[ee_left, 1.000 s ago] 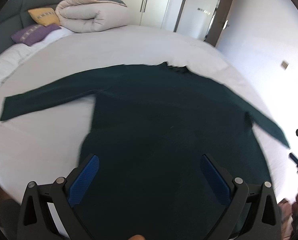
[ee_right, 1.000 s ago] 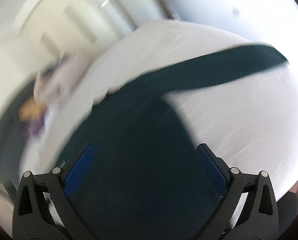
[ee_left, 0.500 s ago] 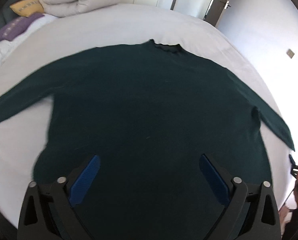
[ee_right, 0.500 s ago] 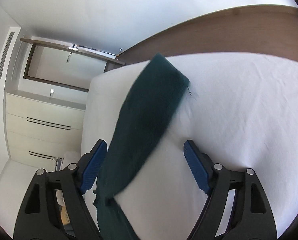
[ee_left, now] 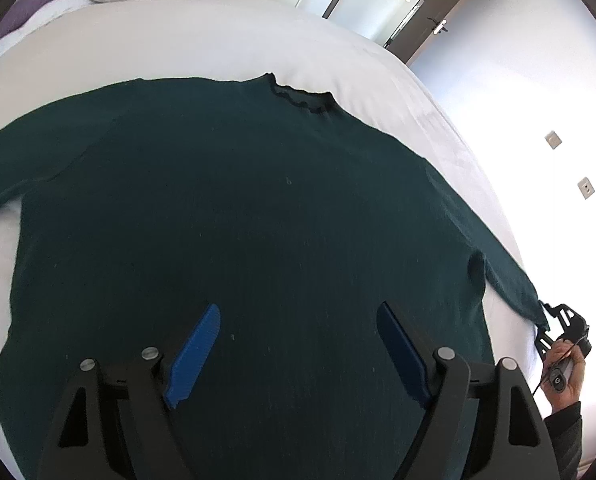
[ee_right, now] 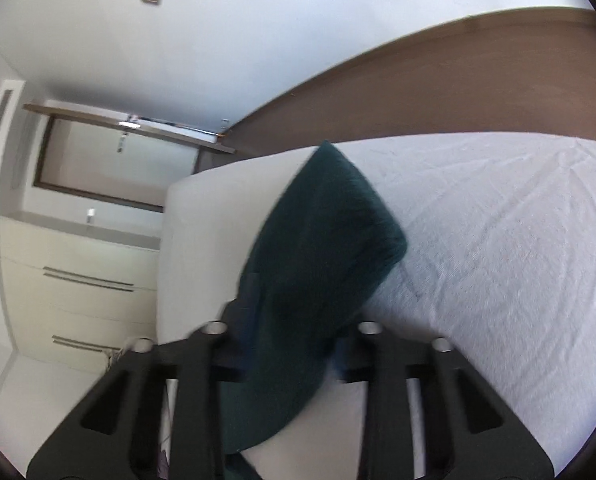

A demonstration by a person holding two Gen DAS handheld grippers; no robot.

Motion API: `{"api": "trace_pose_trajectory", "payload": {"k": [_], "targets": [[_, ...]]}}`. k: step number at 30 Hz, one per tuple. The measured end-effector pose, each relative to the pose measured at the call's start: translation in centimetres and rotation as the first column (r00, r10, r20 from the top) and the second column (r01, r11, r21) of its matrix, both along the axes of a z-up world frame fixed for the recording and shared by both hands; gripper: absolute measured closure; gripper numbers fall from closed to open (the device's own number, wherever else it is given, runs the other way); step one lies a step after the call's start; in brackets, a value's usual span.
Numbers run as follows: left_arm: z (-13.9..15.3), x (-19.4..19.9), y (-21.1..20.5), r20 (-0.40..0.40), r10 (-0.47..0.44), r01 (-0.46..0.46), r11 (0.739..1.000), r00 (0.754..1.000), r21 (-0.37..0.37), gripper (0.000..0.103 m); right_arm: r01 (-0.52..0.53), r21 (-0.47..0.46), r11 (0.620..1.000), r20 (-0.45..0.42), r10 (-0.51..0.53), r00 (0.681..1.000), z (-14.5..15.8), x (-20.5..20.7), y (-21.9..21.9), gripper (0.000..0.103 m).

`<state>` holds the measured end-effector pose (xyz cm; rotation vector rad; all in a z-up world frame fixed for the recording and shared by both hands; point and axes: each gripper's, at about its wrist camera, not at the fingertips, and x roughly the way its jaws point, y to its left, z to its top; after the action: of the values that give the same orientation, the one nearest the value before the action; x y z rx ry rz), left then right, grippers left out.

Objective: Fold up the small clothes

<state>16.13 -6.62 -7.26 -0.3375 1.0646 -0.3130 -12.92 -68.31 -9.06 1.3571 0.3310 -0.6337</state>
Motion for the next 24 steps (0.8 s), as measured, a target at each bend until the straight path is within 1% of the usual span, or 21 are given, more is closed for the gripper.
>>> {"api": "trace_pose_trajectory", "payload": {"k": [1, 2, 4, 6, 8, 9, 10, 11, 12, 13, 14, 15, 16, 17, 18, 19, 20, 21, 22, 23, 24], "targets": [[0.0, 0.7, 0.3, 0.001, -0.001, 0.001, 1.0, 1.0, -0.022, 0.021, -0.002, -0.012, 1.0, -0.021, 0.002, 1.0, 0.3, 0.6, 0.0, 0.088], [0.1, 1.0, 0.5, 0.004, 0.0, 0.0, 0.999, 1.0, -0.038, 0.021, -0.027, -0.055, 0.998, -0.057, 0.024, 0.998, 1.2, 1.9, 0.4, 0.093], [0.4, 1.9, 0.9, 0.01, 0.001, 0.0, 0.997, 1.0, -0.071, 0.021, -0.12, -0.161, 0.98, -0.125, 0.1, 0.987, 3.8, 5.0, 1.4, 0.095], [0.8, 3.0, 1.3, 0.017, 0.003, -0.001, 0.994, 1.0, -0.112, 0.021, -0.259, -0.296, 0.919, -0.212, 0.201, 0.956, 6.9, 9.5, 4.3, 0.096], [1.3, 4.2, 1.8, 0.025, 0.007, -0.003, 0.987, 1.0, -0.159, 0.021, -0.423, -0.426, 0.8, -0.315, 0.307, 0.898, 9.9, 14.7, 8.9, 0.096], [1.5, 4.9, 2.0, 0.027, 0.009, -0.004, 0.982, 1.0, -0.188, 0.021, -0.509, -0.489, 0.708, -0.378, 0.354, 0.855, 11.1, 17.6, 12.3, 0.096], [1.6, 5.5, 2.1, 0.027, 0.006, 0.0, 0.977, 1.0, -0.213, 0.021, -0.591, -0.538, 0.601, -0.442, 0.396, 0.805, 12.0, 20.4, 16.1, 0.096], [1.6, 6.0, 2.2, 0.023, 0.002, 0.003, 0.972, 1.0, -0.235, 0.021, -0.663, -0.568, 0.488, -0.506, 0.429, 0.749, 12.2, 23.1, 20.1, 0.097], [1.5, 6.4, 2.3, 0.016, -0.001, 0.005, 0.966, 1.0, -0.26, 0.021, -0.716, -0.577, 0.393, -0.565, 0.441, 0.697, 12.7, 25.6, 23.7, 0.097], [1.0, 7.3, 2.5, -0.007, -0.013, 0.01, 0.949, 1.0, -0.314, 0.021, -0.765, -0.578, 0.283, -0.637, 0.429, 0.64, 11.8, 27.7, 27.2, 0.097], [0.6, 7.8, 2.7, -0.028, -0.019, 0.008, 0.938, 0.999, -0.347, 0.021, -0.81, -0.567, 0.15, -0.721, 0.386, 0.575, 10.3, 29.7, 30.8, 0.097], [0.2, 8.1, 2.9, -0.049, -0.021, 0.001, 0.928, 0.999, -0.372, 0.021, -0.844, -0.534, 0.049, -0.784, 0.345, 0.516, 9.2, 31.2, 33.9, 0.097], [-0.4, 8.5, 3.2, -0.069, -0.024, -0.005, 0.919, 0.997, -0.394, 0.021, -0.873, -0.485, -0.046, -0.838, 0.31, 0.449, 7.3, 32.6, 36.6, 0.097], [-0.7, 8.6, 3.3, -0.073, -0.028, -0.004, 0.916, 0.997, -0.401, 0.021, -0.895, -0.435, -0.097, -0.868, 0.309, 0.388, 5.4, 33.5, 38.4, 0.097], [-1.0, 8.6, 3.5, -0.077, -0.031, -0.003, 0.914, 0.997, -0.405, 0.021, -0.906, -0.404, -0.125, -0.883, 0.312, 0.35, 3.9, 34.2, 39.7, 0.097], [-1.6, 8.7, 3.6, -0.091, -0.036, -0.005, 0.911, 0.995, -0.413, 0.021, -0.912, -0.383, -0.145, -0.895, 0.304, 0.327, 2.7, 34.6, 40.6, 0.097], [-2.0, 8.7, 3.7, -0.103, -0.04, -0.007, 0.906, 0.994, -0.422, 0.021, -0.916, -0.37, -0.155, -0.902, 0.295, 0.314, 1.7, 35.2, 41.2, 0.096], [-2.5, 8.8, 3.7, -0.117, -0.043, -0.012, 0.901, 0.992, -0.435, 0.021, -0.919, -0.365, -0.149, -0.903, 0.297, 0.31, 1.1, 35.5, 41.2, 0.096], [-3.1, 9.0, 3.7, -0.14, -0.045, -0.024, 0.889, 0.989, -0.456, 0.02, -0.919, -0.371, -0.133, -0.898, 0.302, 0.319, 0.8, 36.0, 41.0, 0.096], [-3.4, 9.2, 3.6, -0.153, -0.047, -0.031, 0.884, 0.987, -0.467, 0.017, -0.914, -0.387, -0.119, -0.889, 0.31, 0.336, 0.8, 36.4, 40.7, 0.096], [-3.6, 9.4, 3.3, -0.163, -0.049, -0.035, 0.879, 0.985, -0.476, 0.015, -0.911, -0.397, -0.111, -0.883, 0.316, 0.347, -0.6, 35.6, 41.7, 0.095]]}}
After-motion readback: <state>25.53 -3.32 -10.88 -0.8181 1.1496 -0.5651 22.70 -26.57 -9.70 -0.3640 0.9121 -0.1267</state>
